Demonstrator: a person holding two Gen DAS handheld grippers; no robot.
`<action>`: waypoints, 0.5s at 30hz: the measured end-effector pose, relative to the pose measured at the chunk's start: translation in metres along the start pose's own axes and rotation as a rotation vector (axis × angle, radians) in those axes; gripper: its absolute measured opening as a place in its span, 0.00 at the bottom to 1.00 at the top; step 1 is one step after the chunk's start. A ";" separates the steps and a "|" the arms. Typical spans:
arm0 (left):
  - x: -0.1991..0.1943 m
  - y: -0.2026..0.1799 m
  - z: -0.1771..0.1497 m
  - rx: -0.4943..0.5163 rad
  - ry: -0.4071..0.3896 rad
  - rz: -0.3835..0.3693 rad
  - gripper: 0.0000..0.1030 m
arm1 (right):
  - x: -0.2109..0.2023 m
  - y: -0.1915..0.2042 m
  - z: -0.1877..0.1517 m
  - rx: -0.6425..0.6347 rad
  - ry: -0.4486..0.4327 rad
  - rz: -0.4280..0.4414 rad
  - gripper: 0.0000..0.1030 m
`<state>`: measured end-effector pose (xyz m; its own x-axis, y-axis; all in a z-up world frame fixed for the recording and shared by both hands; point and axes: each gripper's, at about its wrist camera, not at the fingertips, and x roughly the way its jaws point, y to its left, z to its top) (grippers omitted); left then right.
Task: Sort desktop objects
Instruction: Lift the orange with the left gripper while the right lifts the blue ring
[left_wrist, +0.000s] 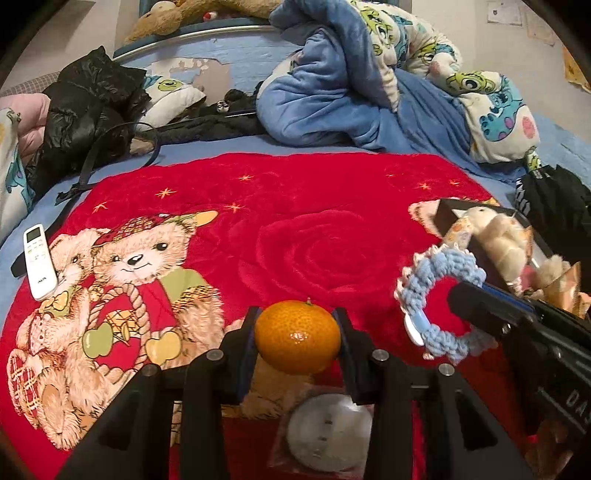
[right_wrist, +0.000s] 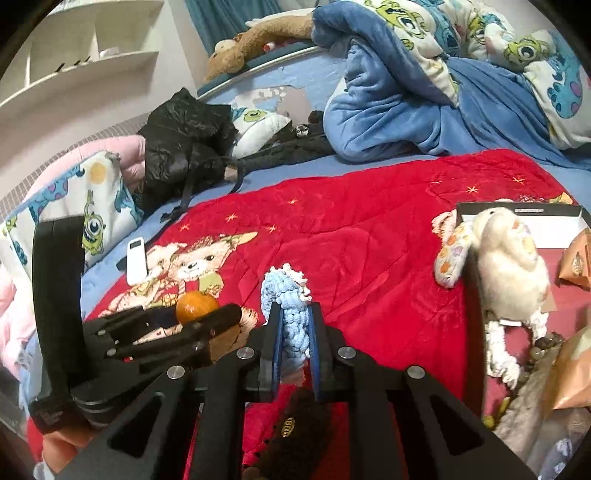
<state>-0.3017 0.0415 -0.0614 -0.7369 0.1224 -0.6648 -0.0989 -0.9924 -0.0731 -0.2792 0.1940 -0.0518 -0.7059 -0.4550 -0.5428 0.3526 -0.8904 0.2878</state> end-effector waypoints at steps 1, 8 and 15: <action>-0.002 -0.002 0.000 -0.001 -0.002 -0.004 0.38 | -0.002 -0.002 0.001 0.006 -0.003 0.003 0.12; -0.010 -0.017 0.001 0.011 -0.009 -0.020 0.38 | -0.023 -0.011 0.012 0.025 -0.046 0.029 0.12; -0.035 -0.048 -0.001 0.046 -0.057 -0.033 0.38 | -0.061 -0.030 0.029 0.069 -0.137 0.062 0.12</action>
<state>-0.2709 0.0847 -0.0355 -0.7696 0.1565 -0.6190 -0.1530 -0.9864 -0.0592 -0.2645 0.2490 -0.0039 -0.7631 -0.4987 -0.4111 0.3579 -0.8557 0.3737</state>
